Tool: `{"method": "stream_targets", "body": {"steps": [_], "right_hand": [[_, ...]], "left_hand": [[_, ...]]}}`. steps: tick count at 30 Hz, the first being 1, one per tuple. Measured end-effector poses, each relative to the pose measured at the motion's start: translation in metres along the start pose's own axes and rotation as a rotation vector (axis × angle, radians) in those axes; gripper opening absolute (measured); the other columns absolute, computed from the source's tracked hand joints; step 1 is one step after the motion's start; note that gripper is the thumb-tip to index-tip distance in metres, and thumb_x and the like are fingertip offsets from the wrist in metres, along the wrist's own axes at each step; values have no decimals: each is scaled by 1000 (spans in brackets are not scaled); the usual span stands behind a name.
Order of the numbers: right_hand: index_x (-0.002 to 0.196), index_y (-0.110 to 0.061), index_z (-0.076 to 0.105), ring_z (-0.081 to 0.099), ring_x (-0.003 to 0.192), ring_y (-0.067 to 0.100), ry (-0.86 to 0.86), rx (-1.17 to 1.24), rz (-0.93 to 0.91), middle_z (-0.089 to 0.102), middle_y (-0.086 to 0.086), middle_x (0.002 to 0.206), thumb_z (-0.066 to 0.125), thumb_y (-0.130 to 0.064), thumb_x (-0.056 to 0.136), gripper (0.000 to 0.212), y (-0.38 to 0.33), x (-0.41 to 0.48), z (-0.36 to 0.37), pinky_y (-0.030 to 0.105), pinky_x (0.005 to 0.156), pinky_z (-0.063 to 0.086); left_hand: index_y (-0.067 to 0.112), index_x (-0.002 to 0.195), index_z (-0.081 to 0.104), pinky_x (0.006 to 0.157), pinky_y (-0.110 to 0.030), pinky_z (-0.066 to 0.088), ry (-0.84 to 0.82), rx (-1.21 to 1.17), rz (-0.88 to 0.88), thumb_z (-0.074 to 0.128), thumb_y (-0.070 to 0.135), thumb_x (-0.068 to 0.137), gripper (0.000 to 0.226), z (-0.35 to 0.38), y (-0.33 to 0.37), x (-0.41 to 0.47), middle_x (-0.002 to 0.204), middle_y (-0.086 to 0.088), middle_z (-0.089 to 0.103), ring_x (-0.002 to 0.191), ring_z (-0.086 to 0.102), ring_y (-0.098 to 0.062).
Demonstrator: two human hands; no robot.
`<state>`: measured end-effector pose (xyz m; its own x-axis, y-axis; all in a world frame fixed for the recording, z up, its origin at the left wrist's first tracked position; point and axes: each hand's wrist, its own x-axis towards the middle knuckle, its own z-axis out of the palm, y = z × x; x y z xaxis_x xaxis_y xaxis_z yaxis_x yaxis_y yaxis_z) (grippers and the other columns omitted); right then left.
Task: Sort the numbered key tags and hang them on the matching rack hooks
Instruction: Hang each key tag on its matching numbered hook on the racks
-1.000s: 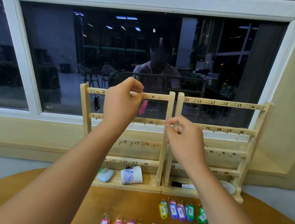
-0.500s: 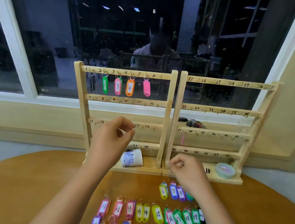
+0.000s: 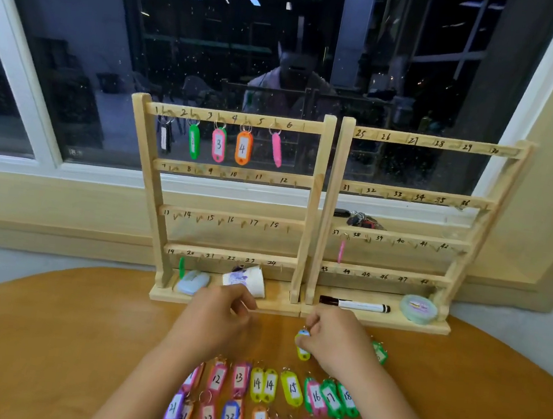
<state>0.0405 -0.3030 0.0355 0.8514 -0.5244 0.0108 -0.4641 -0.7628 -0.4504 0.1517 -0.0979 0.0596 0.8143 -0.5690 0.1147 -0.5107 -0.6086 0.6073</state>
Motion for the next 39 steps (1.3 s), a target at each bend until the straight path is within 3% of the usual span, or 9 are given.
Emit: {"method": "stream_targets", "body": {"steps": [5, 11, 18, 22, 25, 29, 33, 39], "right_hand": [[100, -31, 64, 65, 82, 16, 45, -116, -7, 67, -10, 90, 81, -41, 86, 24, 0, -3, 7, 30, 64, 51], [104, -32, 64, 67, 86, 19, 28, -116, 16, 70, -9, 92, 81, -35, 85, 26, -1, -1, 13, 32, 72, 57], [89, -33, 67, 70, 82, 11, -56, 51, 57, 72, -13, 83, 86, -23, 80, 23, 1, 4, 15, 38, 79, 62], [83, -30, 70, 68, 74, 7, -92, 170, 54, 72, -10, 78, 85, -23, 83, 16, -4, 1, 9, 30, 70, 58], [87, -25, 74, 65, 69, 6, -144, 379, 22, 74, -3, 79, 86, -24, 84, 13, -11, -3, -2, 27, 66, 52], [92, -20, 74, 59, 63, 7, -171, 639, -2, 71, 5, 79, 88, -24, 86, 16, -18, -8, -13, 24, 62, 47], [97, -14, 74, 59, 65, 10, -225, 804, -14, 69, 1, 78, 85, -19, 88, 14, -24, -12, -20, 25, 57, 44], [103, -12, 73, 62, 68, 13, -190, 871, -69, 70, 0, 80, 81, -17, 92, 13, -33, -19, -29, 28, 58, 44]], "left_hand": [[33, 98, 73, 72, -27, 57, -52, 3, -22, 68, 32, 92, 9, 9, 4, -2, 87, 12, 72, 79, 67, -5], [34, 100, 73, 71, -28, 59, -107, 3, 5, 72, 34, 89, 11, 21, 8, -7, 88, 14, 72, 77, 67, -2], [38, 111, 67, 68, -26, 58, -94, -8, 4, 71, 30, 93, 20, 22, 9, -7, 86, 11, 72, 77, 67, -4], [40, 112, 66, 71, -27, 59, -97, -34, 5, 72, 33, 92, 22, 24, 8, -7, 85, 10, 72, 78, 67, -2], [39, 109, 67, 71, -27, 60, -137, -151, -11, 82, 40, 89, 25, 24, 6, -5, 86, 8, 76, 76, 70, -1], [39, 109, 69, 77, -40, 65, -178, -403, -70, 84, 43, 89, 25, 20, 11, -5, 88, 2, 82, 81, 79, -16], [27, 108, 76, 68, -27, 51, -123, -667, -76, 83, 26, 94, 15, 12, 20, -8, 85, -11, 80, 74, 74, -15], [13, 102, 79, 60, -13, 45, -9, -777, -31, 82, 18, 94, 10, 4, 29, -11, 80, -17, 77, 65, 68, -9]]}}
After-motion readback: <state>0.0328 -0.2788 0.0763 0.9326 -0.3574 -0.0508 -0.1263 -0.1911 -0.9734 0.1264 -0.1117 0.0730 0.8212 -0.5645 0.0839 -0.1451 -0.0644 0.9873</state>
